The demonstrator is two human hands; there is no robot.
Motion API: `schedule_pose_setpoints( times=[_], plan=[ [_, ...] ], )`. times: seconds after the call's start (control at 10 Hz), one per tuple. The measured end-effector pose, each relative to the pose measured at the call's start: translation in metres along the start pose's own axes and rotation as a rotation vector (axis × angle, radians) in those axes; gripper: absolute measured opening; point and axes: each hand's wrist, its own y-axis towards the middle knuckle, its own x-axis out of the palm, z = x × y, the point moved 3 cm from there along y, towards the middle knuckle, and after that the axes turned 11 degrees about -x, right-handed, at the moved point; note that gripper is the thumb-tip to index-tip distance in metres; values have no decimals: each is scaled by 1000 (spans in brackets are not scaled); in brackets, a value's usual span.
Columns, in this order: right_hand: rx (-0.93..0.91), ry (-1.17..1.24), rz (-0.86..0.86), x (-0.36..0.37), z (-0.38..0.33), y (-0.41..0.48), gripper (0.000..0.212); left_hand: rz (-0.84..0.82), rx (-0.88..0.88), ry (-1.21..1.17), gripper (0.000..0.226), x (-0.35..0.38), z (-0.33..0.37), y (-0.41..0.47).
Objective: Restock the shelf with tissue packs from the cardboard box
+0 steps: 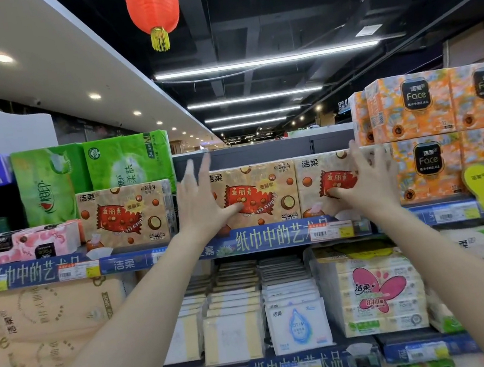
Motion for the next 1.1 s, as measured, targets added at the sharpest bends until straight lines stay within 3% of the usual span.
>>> schedule_pose_setpoints(
  times=[0.1, 0.2, 0.4, 0.7, 0.8, 0.9, 1.0, 1.1],
  plan=[
    [-6, -38, -202, -6, 8, 14, 120, -87, 129, 297, 123, 6, 25, 9],
    [-8, -86, -264, -6, 5, 15, 114, -191, 86, 409, 108, 19, 40, 10],
    [-25, -89, -199, 0, 5, 11, 108, -131, 59, 445, 100, 26, 46, 10],
    [-35, -103, -274, -8, 5, 10, 112, -130, 64, 619, 101, 16, 63, -6],
    [-162, -195, -166, -18, -2, 1, 102, -55, 147, 593, 87, 10, 75, -24],
    [-271, -96, -138, -27, -18, -8, 77, -88, 253, 581, 72, 6, 89, -42],
    [-345, 53, -181, -41, -40, -23, 57, -105, 249, 583, 66, -3, 107, -67],
    [-393, 52, -205, -58, -57, -40, 56, -87, 178, 512, 64, -20, 126, -85]
  ],
)
